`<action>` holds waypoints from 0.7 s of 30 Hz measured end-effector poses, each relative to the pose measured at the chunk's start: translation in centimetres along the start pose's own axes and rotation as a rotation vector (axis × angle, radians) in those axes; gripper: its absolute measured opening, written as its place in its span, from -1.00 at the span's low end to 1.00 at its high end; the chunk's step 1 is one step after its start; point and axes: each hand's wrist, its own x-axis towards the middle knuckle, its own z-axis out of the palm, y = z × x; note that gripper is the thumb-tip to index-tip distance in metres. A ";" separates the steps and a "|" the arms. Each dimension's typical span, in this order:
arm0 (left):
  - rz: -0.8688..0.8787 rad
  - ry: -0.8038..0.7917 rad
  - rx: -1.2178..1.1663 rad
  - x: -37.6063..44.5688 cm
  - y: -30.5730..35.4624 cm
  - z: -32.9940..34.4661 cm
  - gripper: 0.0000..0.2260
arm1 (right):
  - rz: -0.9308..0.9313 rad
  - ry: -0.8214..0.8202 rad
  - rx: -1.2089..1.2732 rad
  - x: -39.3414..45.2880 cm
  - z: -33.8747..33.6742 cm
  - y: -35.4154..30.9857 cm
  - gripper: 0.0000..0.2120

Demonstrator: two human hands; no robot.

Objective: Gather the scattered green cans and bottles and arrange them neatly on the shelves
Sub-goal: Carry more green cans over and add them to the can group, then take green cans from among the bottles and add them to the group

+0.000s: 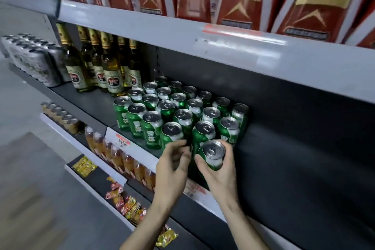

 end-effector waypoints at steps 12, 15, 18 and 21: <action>-0.005 -0.192 -0.149 1.6 -0.1 -3.9 -0.86 | -0.003 0.122 -0.134 -0.4 5.2 -0.5 -0.35; 0.022 -0.241 -0.170 1.0 0.1 -3.9 -0.87 | 0.065 0.057 -0.127 -1.3 3.4 -0.6 -0.31; 0.059 -0.331 -0.184 0.0 0.6 -2.8 -0.90 | 0.165 0.103 -0.176 -3.3 -0.4 -1.9 -0.58; 0.065 -0.408 -0.205 -1.7 1.1 -0.5 -0.88 | 0.173 0.174 -0.208 -6.4 -5.4 -3.3 -0.96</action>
